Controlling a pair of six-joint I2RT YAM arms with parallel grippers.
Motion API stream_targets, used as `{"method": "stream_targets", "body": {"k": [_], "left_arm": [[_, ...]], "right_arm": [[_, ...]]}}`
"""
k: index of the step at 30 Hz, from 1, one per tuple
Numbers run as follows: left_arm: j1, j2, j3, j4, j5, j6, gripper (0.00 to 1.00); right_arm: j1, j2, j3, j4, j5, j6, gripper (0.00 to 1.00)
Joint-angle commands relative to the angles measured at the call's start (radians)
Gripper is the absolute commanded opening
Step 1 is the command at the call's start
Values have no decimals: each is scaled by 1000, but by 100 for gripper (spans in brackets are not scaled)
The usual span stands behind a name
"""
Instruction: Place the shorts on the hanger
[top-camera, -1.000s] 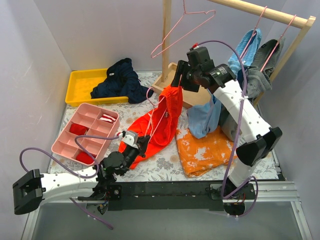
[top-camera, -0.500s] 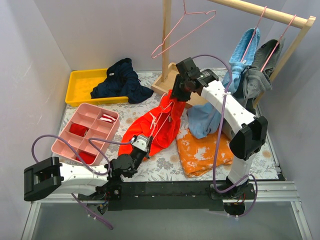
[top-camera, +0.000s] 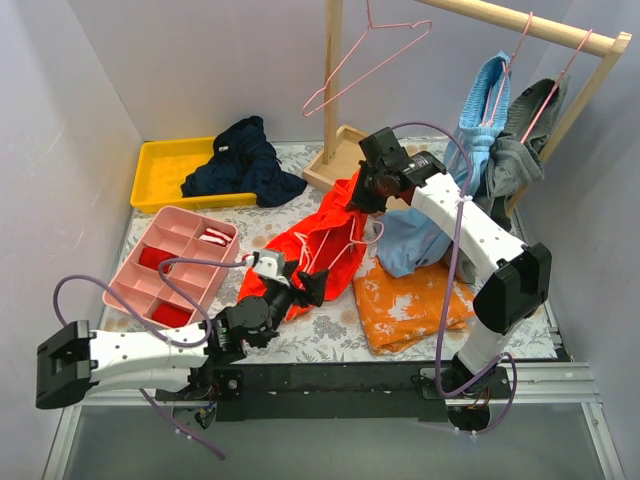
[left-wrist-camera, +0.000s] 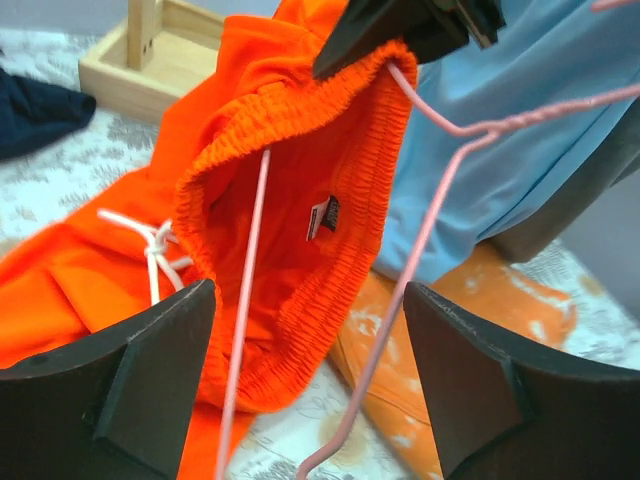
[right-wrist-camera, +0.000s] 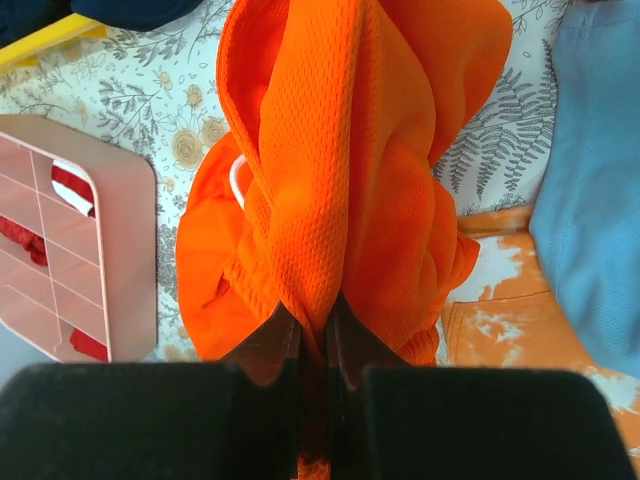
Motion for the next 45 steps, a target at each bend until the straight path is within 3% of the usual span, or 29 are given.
{"method": "stream_targets", "body": {"k": [1, 3, 7, 12, 15, 19, 26, 37, 38, 40, 41, 45], "left_arm": [[8, -164, 37, -404, -47, -383, 77], [8, -228, 28, -479, -9, -414, 79], [25, -270, 74, -756, -29, -640, 77], [108, -102, 187, -864, 127, -681, 62], [200, -8, 212, -869, 255, -672, 55], [286, 66, 238, -835, 373, -617, 56], [300, 195, 298, -818, 413, -566, 55], [331, 379, 310, -764, 393, -582, 43], [334, 387, 309, -755, 398, -580, 40], [337, 413, 316, -754, 408, -580, 21], [338, 413, 316, -761, 417, -585, 0], [337, 276, 228, -810, 470, -643, 0]], "right_arm": [[9, -68, -21, 6, -14, -28, 1], [9, -74, -26, 14, -5, -25, 1], [21, -68, -15, 9, 3, -23, 1], [49, -45, 39, -17, 46, -14, 1], [63, -45, 51, -28, 93, -8, 1], [67, -56, 54, -17, 113, -9, 1], [78, -70, 48, -6, 171, -9, 1], [81, -100, 16, 41, 195, 0, 1], [81, -102, 14, 44, 207, 0, 1], [81, -108, 13, 55, 219, 4, 1], [81, -110, 16, 57, 243, 9, 1], [78, -82, 88, 35, 296, 30, 1]]}}
